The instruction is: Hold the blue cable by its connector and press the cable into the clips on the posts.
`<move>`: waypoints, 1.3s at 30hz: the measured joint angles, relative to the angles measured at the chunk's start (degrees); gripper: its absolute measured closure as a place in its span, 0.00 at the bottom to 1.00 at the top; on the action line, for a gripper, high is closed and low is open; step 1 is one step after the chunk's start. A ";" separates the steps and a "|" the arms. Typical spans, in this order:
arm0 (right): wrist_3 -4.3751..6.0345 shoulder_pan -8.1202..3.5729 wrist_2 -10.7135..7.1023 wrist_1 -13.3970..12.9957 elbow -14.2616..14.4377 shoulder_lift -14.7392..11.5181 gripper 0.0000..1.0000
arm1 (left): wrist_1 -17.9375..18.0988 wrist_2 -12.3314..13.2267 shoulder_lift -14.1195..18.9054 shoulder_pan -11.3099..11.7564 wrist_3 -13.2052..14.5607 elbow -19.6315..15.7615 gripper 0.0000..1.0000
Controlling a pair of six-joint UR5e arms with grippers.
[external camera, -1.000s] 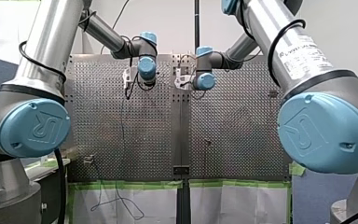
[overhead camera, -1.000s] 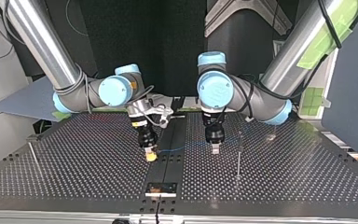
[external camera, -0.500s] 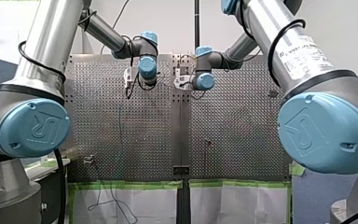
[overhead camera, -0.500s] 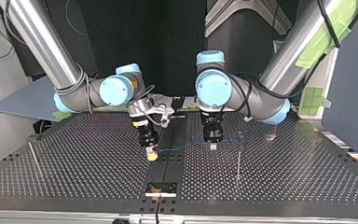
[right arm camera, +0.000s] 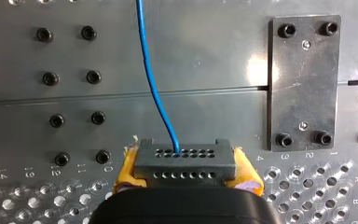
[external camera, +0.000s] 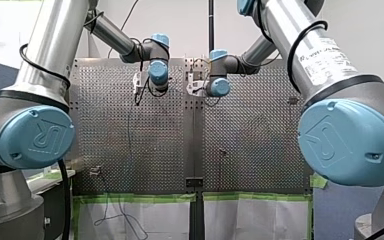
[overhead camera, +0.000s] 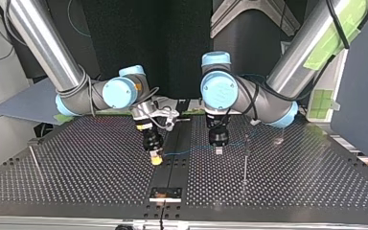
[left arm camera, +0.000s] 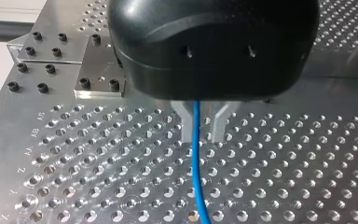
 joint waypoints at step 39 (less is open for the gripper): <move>0.31 0.00 0.14 2.42 2.17 -0.02 1.00 | 4.16 -1.43 0.01 -0.83 -1.29 0.02 1.00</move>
